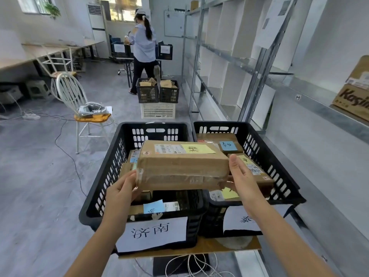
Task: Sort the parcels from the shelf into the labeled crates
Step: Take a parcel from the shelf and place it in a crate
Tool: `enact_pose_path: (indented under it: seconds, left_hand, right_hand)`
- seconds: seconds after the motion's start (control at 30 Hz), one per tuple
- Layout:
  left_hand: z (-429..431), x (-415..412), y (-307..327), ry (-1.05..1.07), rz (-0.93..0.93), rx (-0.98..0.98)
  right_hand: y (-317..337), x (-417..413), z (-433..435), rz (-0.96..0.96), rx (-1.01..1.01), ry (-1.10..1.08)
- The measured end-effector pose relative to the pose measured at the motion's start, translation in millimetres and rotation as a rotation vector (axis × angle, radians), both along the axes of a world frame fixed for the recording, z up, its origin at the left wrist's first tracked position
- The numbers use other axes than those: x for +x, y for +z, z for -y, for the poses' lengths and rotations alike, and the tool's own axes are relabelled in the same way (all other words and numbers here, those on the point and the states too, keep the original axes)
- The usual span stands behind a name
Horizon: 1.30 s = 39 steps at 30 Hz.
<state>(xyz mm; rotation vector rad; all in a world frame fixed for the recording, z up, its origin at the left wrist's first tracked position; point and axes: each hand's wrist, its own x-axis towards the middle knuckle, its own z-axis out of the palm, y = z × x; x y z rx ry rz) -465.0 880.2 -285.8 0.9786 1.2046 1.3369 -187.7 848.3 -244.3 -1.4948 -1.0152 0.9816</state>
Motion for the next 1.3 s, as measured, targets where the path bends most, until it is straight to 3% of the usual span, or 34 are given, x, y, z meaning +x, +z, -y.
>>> enact_pose_path:
  seconds: [0.13, 0.7, 1.03, 1.3]
  left_hand:
    - [-3, 7, 1, -0.080, 0.026, -0.046]
    - [-17, 37, 13, -0.176, -0.053, -0.051]
    - [-39, 64, 35, -0.279, -0.156, 0.023]
    - [-45, 111, 50, -0.409, 0.099, -0.062]
  right_hand:
    - [-8, 7, 3, -0.143, -0.040, -0.012]
    - [-23, 37, 2, -0.202, 0.021, 0.035]
    - [-4, 59, -13, -0.248, -0.204, 0.075]
    - [11, 84, -9, -0.375, -0.047, -0.025]
